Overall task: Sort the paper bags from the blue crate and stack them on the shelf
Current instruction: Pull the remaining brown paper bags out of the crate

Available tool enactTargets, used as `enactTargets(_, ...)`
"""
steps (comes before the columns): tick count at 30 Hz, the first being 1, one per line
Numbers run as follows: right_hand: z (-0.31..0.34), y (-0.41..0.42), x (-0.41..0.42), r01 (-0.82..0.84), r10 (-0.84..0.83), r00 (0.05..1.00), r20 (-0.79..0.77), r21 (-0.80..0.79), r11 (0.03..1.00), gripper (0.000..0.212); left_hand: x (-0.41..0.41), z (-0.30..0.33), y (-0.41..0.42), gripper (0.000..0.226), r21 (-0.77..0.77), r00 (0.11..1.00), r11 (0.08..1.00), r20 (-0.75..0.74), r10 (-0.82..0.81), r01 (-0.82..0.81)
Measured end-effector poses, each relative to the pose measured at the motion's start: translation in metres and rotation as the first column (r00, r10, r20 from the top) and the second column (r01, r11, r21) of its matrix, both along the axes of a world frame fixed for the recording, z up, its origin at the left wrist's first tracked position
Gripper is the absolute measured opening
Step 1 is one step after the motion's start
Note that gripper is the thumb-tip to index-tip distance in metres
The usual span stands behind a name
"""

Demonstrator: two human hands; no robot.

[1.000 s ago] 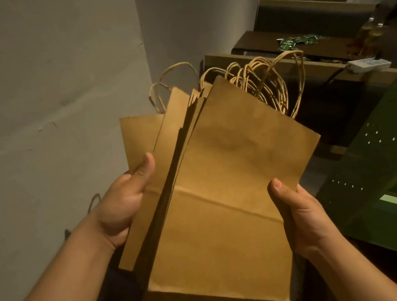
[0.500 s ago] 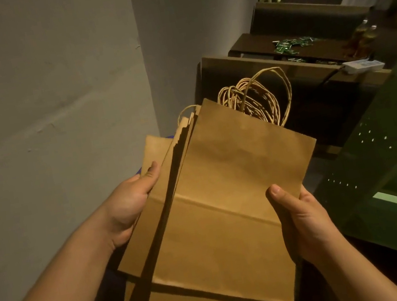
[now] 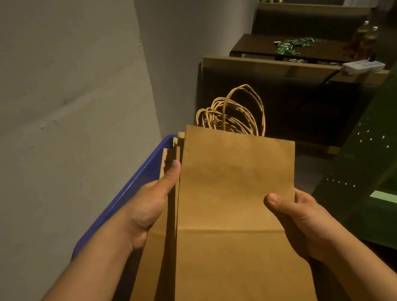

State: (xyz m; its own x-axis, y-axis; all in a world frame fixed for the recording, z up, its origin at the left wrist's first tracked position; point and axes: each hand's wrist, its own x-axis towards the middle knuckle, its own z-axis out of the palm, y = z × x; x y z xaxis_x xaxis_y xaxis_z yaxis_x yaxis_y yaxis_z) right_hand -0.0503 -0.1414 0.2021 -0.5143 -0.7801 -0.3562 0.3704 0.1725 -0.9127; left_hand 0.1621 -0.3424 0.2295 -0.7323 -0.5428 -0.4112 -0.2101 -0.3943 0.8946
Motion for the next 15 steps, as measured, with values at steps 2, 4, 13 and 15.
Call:
enactTargets(2,-0.001,0.001,0.002,0.002,-0.002,1.000,0.024,-0.001,1.000,0.100,-0.002,0.002,0.009,0.116,-0.025,0.997,0.997,0.015,-0.069,0.070)
enactTargets(4,-0.002,0.000,0.003,0.074,-0.074,0.996,0.053,0.006,0.997,0.093,-0.005,-0.005,0.018,0.115,0.027,0.997,0.997,0.001,-0.074,0.074)
enactTargets(13,0.000,0.008,0.003,0.086,-0.085,0.996,-0.016,0.127,0.988,0.061,-0.020,-0.006,0.043,0.048,0.024,0.990,0.991,-0.049,0.131,-0.130)
enactTargets(15,0.000,0.009,0.001,0.040,-0.047,0.997,0.062,0.114,0.993,0.057,-0.021,-0.004,0.038,0.018,0.064,0.988,0.989,-0.066,0.141,-0.136)
